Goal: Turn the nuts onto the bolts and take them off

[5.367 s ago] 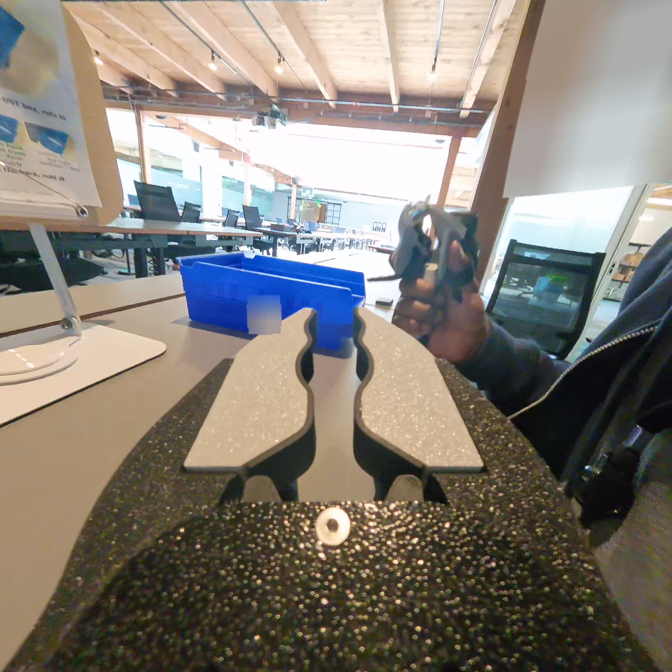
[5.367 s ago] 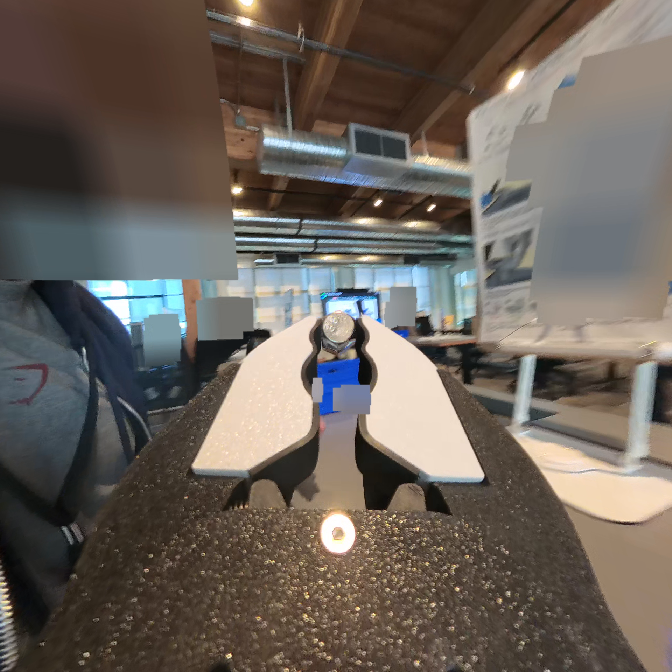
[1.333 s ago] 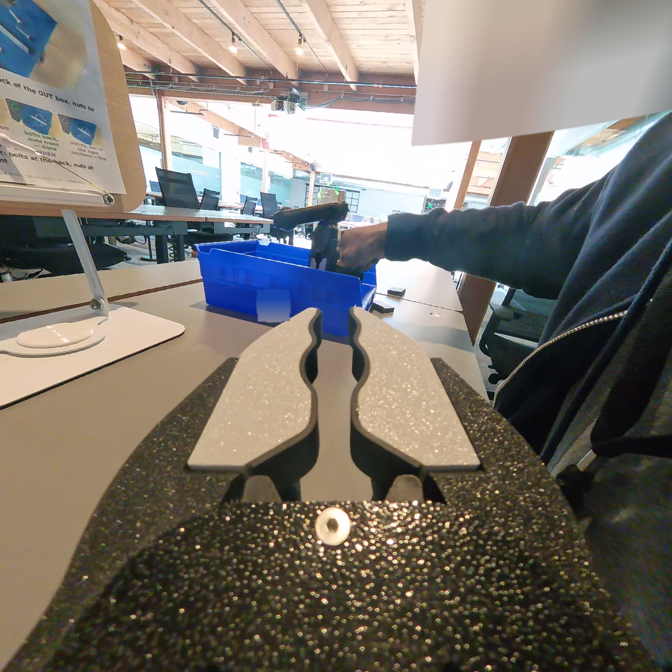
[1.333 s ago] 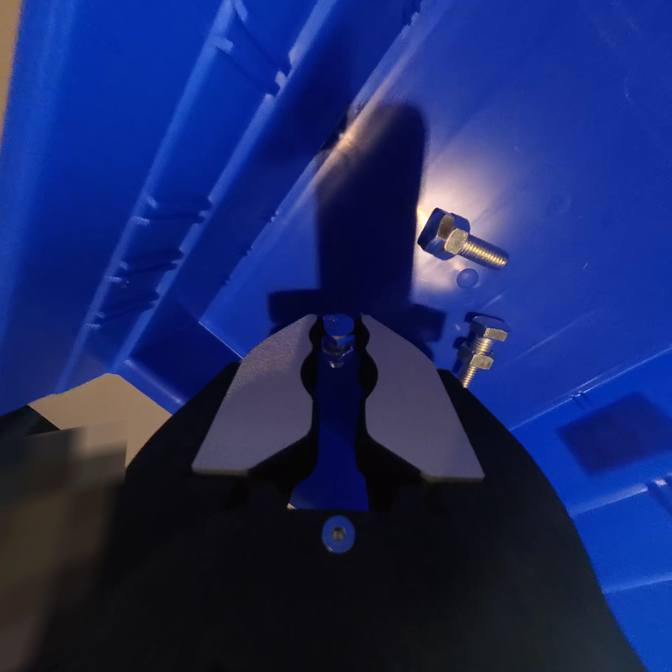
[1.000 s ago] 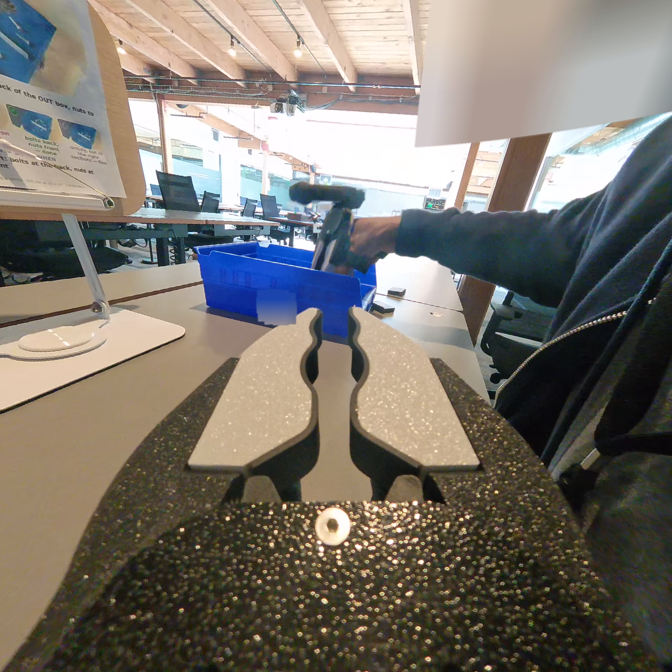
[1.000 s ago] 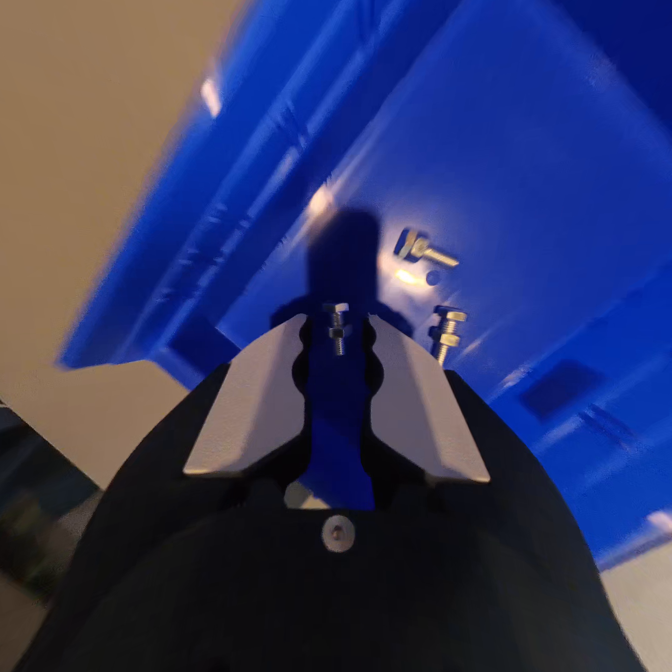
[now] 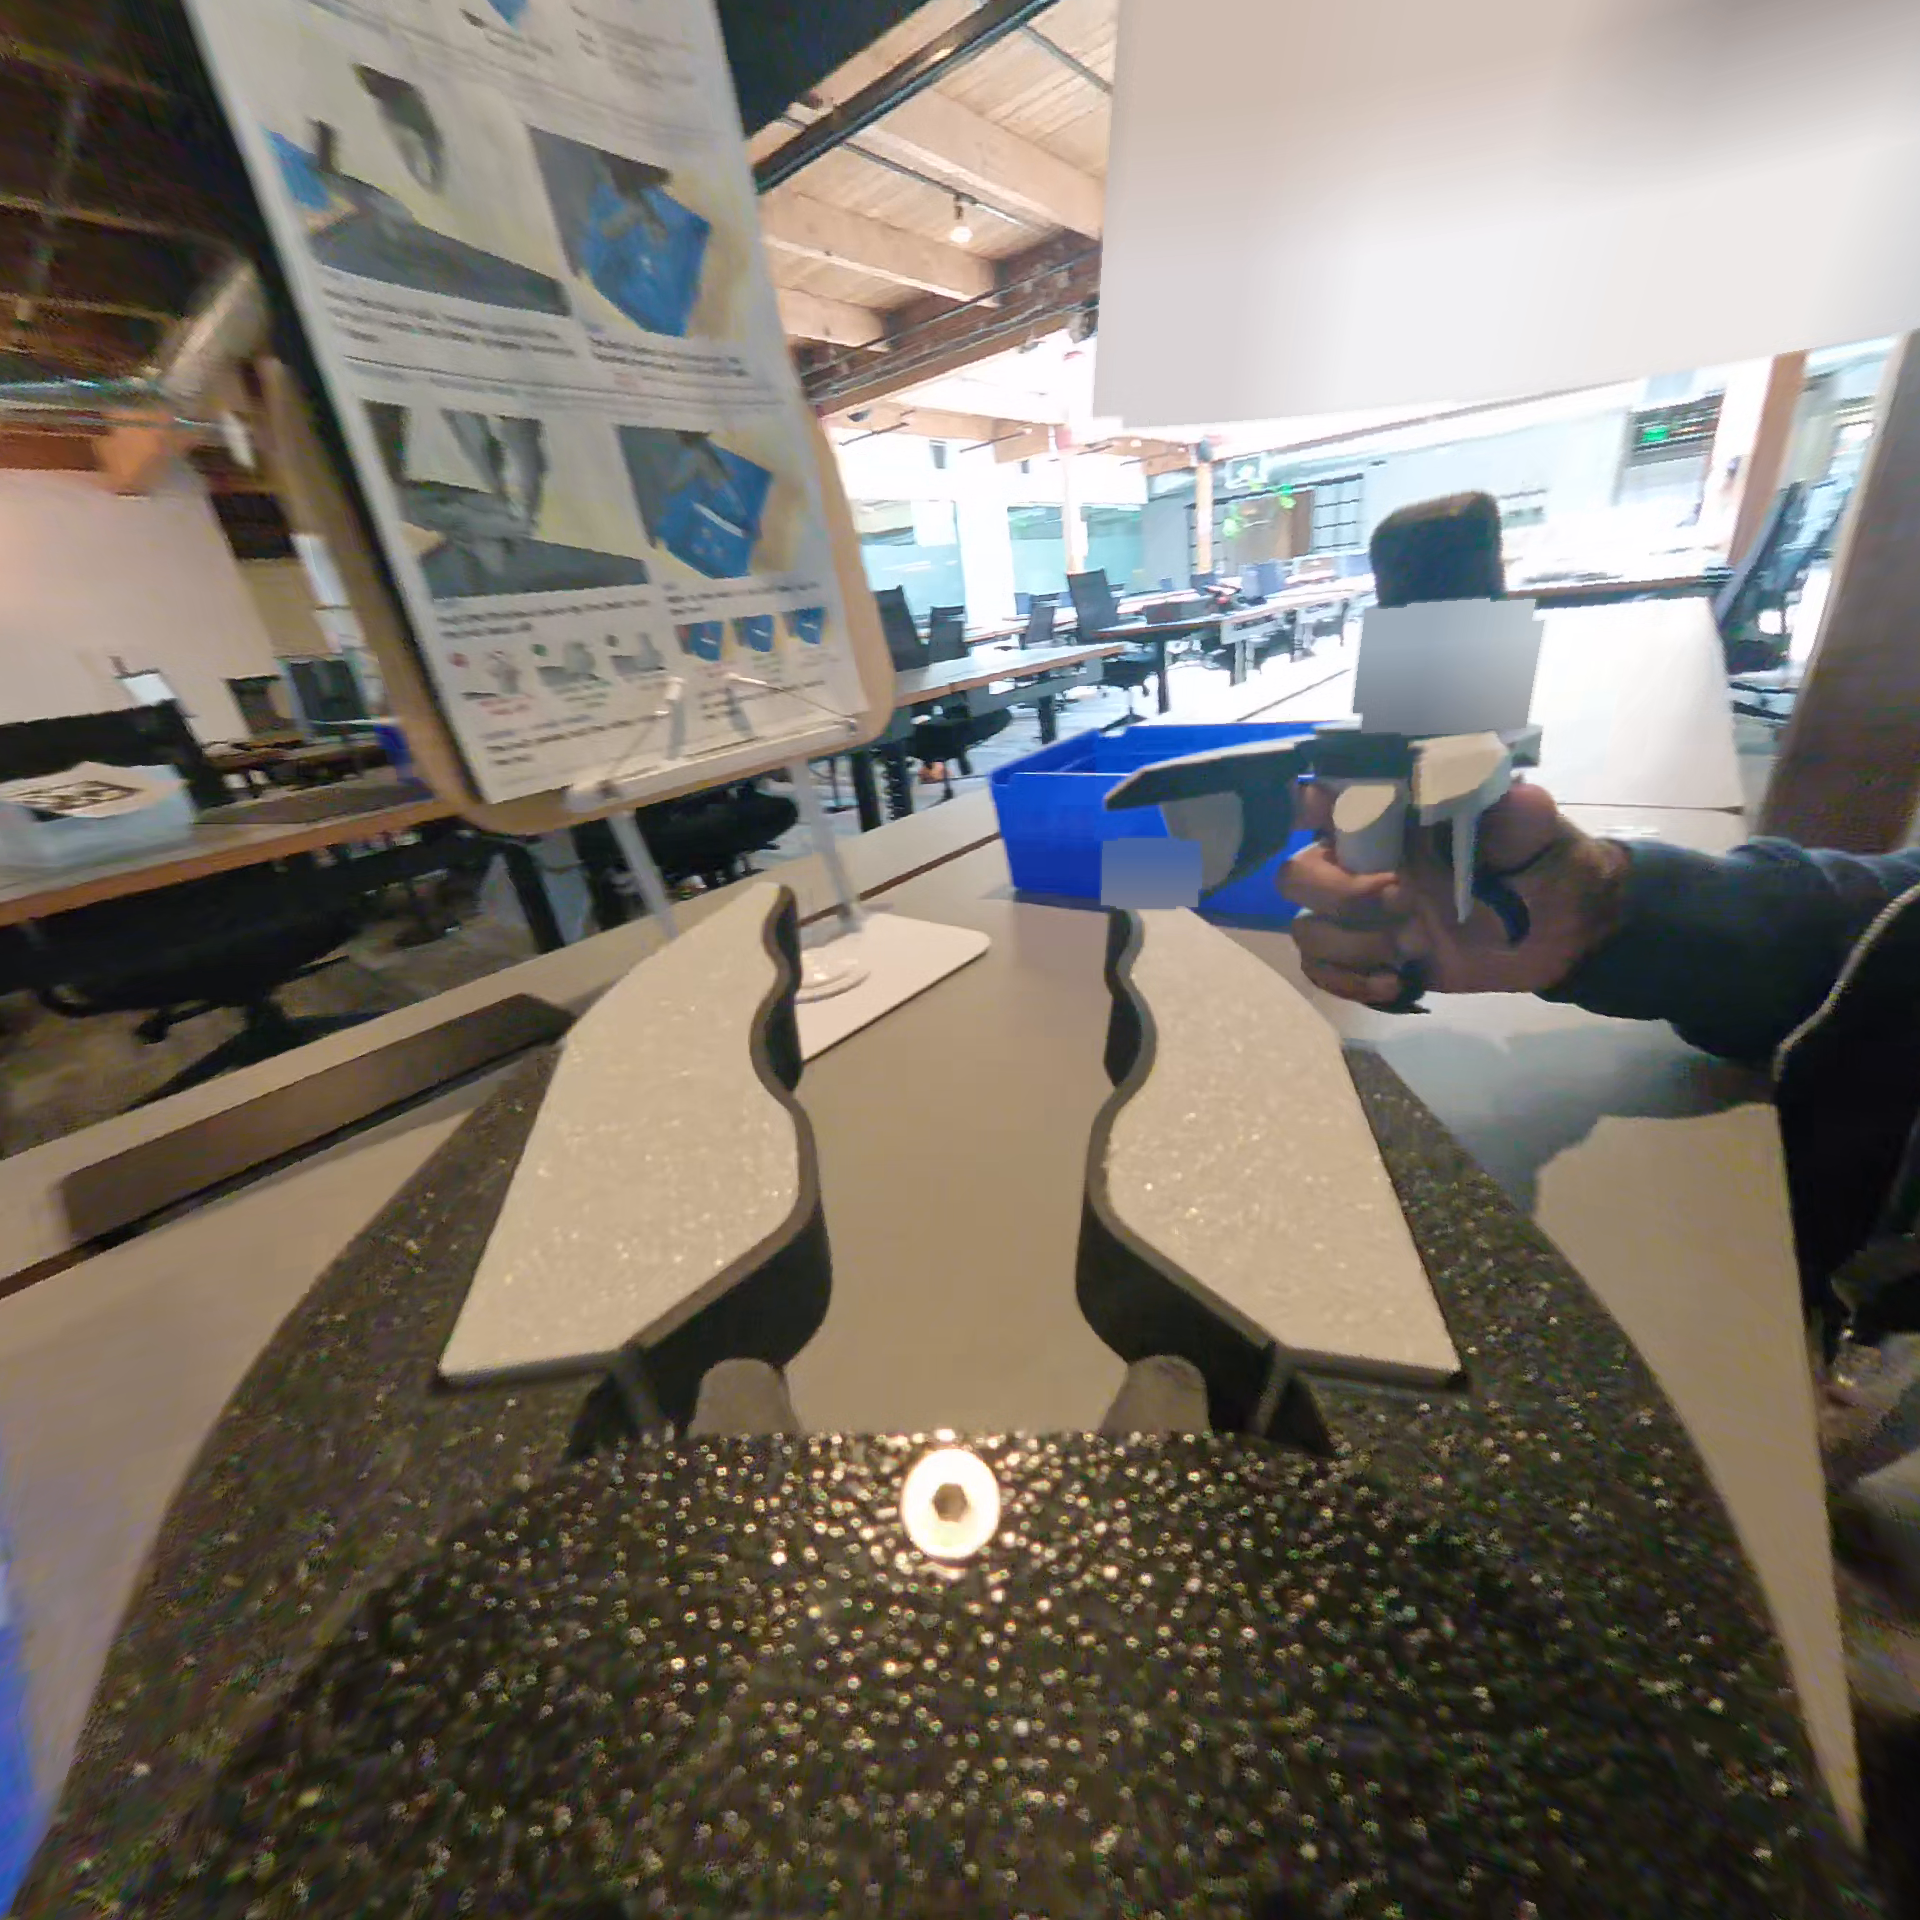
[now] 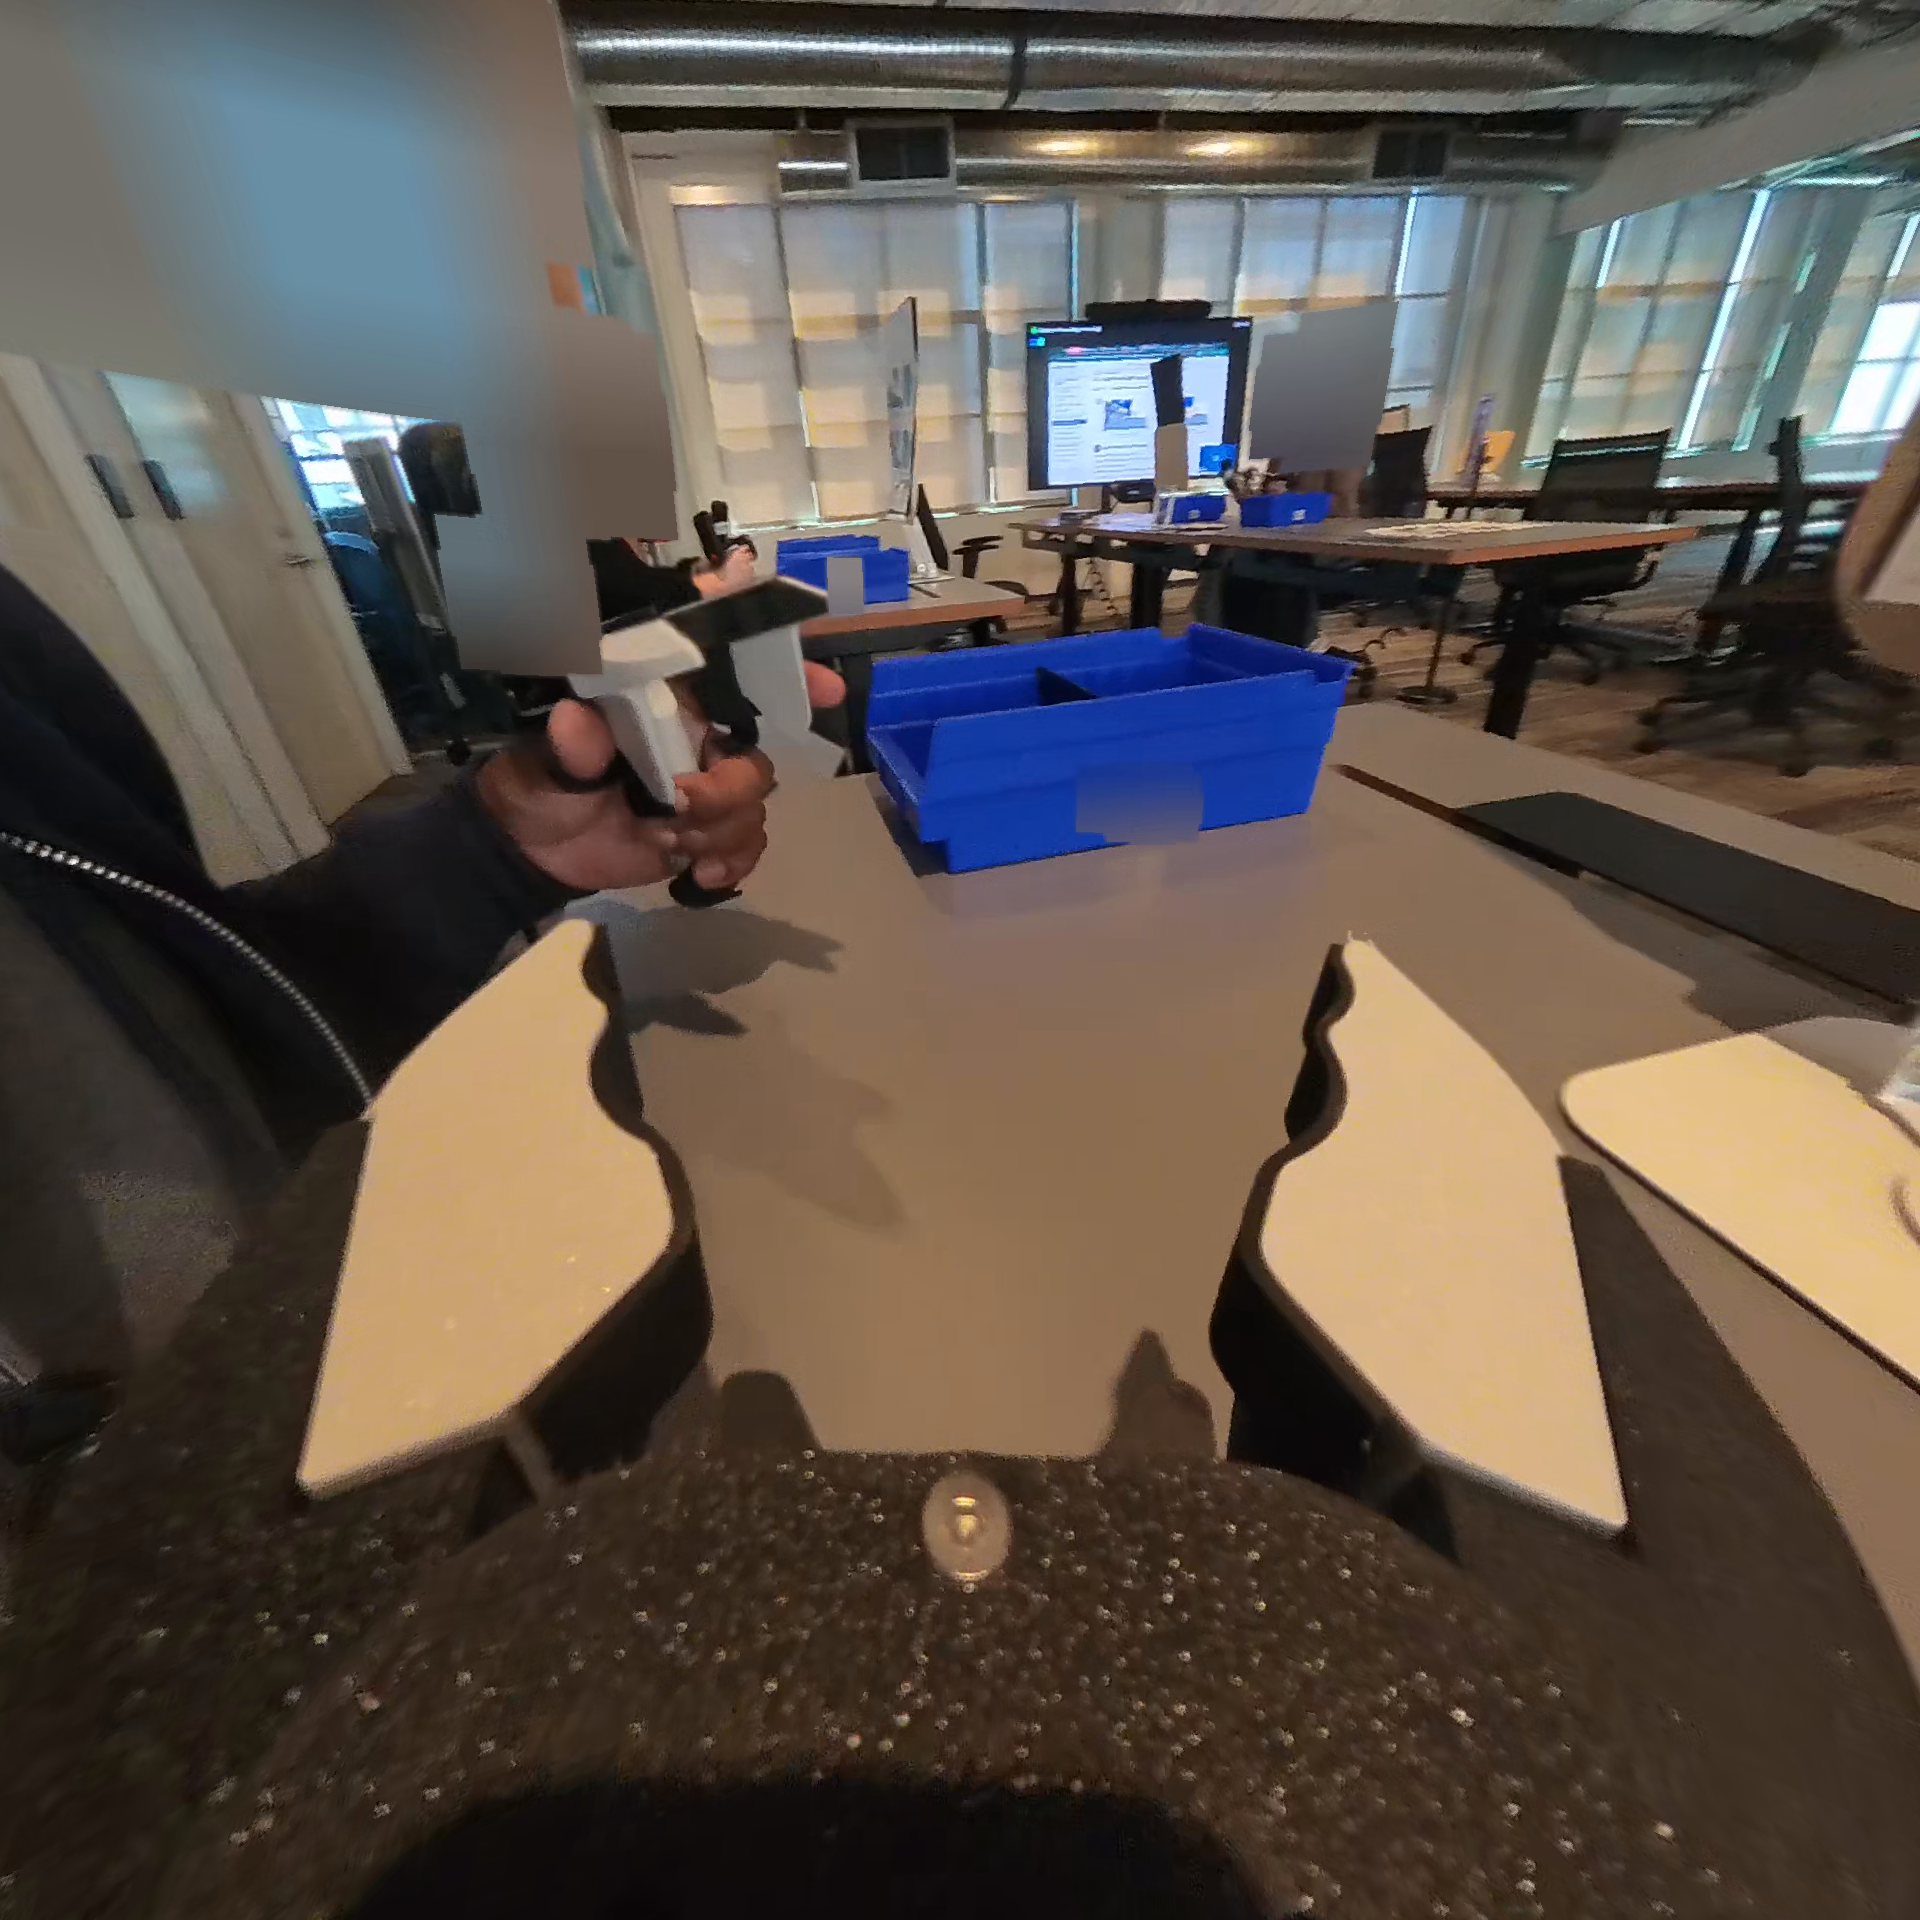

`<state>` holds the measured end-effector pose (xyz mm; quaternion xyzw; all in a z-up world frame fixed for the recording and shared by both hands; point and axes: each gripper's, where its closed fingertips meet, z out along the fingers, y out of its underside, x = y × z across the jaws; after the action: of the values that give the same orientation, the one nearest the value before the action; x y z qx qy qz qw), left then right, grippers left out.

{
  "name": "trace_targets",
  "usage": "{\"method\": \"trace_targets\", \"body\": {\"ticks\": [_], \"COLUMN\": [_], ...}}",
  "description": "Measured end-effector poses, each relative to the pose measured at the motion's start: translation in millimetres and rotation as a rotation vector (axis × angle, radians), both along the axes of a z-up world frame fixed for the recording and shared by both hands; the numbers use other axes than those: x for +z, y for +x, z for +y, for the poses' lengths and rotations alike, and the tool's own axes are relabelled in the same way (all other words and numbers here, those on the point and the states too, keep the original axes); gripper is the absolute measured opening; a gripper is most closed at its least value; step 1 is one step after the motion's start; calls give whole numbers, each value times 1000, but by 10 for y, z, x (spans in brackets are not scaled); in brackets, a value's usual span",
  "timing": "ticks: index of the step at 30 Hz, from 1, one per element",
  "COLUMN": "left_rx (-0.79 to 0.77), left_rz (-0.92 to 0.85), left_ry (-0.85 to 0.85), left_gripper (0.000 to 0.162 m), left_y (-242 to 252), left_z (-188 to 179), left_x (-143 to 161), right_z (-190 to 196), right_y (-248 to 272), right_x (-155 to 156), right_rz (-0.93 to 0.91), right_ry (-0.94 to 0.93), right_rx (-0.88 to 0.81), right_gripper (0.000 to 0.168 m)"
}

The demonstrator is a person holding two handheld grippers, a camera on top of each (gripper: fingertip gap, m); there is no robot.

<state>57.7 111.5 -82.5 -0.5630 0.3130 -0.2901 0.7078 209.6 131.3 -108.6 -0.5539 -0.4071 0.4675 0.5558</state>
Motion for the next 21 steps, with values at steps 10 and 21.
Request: {"method": "trace_targets", "body": {"ticks": [10, 21], "left_rx": [336, 369], "left_rz": [-7, -160], "left_ry": [123, 62], "left_gripper": [44, 35], "left_y": [-1459, -1967], "left_z": [15, 35], "left_x": [-256, -360], "right_z": [74, 270], "right_y": [-667, -1105], "right_x": [-324, -496], "right_rz": [43, -59], "right_ry": [-75, -200], "right_rx": [123, 160], "right_gripper": [93, 78]}}
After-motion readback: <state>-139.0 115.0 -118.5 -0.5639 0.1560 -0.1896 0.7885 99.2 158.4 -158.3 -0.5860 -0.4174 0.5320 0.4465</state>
